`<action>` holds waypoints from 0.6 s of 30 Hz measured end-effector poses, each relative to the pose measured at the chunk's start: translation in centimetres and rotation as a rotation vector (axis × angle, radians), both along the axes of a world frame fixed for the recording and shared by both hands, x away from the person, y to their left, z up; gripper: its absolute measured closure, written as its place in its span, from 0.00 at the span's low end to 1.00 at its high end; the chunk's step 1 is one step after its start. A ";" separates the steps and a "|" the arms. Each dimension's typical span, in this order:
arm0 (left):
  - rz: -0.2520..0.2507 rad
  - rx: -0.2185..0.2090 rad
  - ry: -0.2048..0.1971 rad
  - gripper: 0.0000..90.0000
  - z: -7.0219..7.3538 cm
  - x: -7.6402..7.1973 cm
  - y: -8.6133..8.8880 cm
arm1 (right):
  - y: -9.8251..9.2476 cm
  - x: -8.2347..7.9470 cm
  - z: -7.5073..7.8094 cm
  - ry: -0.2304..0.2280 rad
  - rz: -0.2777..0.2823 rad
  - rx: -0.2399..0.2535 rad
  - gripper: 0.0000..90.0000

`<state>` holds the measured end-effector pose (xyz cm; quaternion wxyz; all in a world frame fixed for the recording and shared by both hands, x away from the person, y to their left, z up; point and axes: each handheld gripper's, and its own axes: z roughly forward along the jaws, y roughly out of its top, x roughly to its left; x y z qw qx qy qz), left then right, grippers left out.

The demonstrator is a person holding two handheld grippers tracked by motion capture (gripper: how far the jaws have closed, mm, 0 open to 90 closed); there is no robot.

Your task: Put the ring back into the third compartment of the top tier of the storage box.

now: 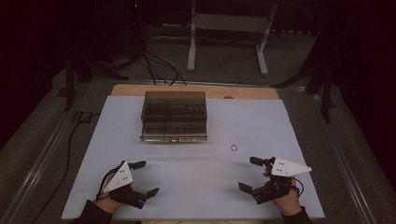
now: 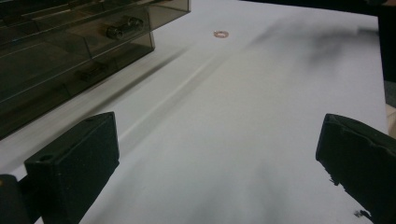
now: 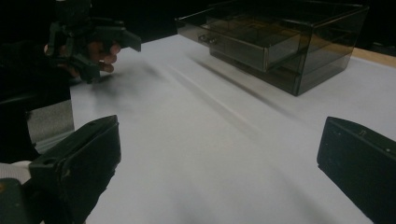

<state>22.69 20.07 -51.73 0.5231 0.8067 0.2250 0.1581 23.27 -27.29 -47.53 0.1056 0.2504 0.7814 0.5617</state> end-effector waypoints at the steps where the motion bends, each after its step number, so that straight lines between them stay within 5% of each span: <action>1: 0.000 -0.005 0.001 0.01 0.0 0.0 0.0 | 0.0 0.0 0.1 -0.003 -0.003 -0.001 0.00; 18: 0.000 -0.006 0.002 0.01 0.0 0.0 0.0 | 0.5 1.6 1.6 -0.030 -0.016 0.025 0.00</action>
